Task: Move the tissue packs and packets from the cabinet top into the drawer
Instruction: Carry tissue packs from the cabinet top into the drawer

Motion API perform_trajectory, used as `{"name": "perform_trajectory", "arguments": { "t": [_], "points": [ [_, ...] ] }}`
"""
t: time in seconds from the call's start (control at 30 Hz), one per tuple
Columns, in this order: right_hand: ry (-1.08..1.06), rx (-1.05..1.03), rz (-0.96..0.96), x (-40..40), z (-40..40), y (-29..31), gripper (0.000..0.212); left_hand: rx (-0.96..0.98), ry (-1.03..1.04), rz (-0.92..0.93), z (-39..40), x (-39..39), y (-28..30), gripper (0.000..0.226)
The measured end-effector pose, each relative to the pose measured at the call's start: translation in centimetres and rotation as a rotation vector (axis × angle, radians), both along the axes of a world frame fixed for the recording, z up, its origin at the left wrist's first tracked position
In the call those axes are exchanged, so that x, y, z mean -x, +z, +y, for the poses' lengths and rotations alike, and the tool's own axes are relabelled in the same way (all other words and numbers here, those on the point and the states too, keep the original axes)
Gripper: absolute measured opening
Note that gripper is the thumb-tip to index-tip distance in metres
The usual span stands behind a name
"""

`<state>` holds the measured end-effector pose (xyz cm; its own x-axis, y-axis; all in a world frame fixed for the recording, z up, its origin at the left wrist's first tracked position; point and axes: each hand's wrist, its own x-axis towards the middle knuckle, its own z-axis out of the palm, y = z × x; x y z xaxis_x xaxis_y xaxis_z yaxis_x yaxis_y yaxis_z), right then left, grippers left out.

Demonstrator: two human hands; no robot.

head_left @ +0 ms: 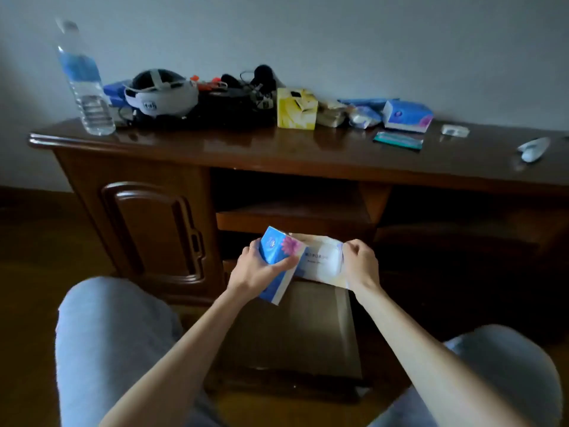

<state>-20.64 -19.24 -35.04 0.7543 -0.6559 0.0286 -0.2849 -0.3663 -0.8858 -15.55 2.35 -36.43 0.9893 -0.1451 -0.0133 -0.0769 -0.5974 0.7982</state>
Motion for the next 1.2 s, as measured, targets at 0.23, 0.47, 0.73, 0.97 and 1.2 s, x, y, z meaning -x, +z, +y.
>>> {"name": "perform_trajectory", "arguments": {
  "t": [0.23,0.47,0.73,0.97,1.2],
  "points": [
    [0.066,-0.046,0.321,0.4,0.9,-8.5,0.028,-0.075,0.053,0.315,2.3,-1.0,-10.3,0.11],
    [0.105,-0.008,0.564,-0.8,0.1,-17.0,0.027,-0.213,0.084,0.439,3.9,-1.0,-16.5,0.109],
    [0.271,0.239,0.796,0.5,-0.4,-25.2,0.052,-0.508,0.056,0.385,2.4,-2.0,-20.6,0.111],
    [0.499,-0.014,0.666,-3.4,4.4,-27.6,0.043,-0.696,0.082,0.136,4.5,-2.8,-23.0,0.083],
    [0.564,-0.365,0.748,-6.9,9.2,-29.4,0.082,-0.518,0.07,0.412,11.1,-4.5,-24.7,0.046]
  ]
}}
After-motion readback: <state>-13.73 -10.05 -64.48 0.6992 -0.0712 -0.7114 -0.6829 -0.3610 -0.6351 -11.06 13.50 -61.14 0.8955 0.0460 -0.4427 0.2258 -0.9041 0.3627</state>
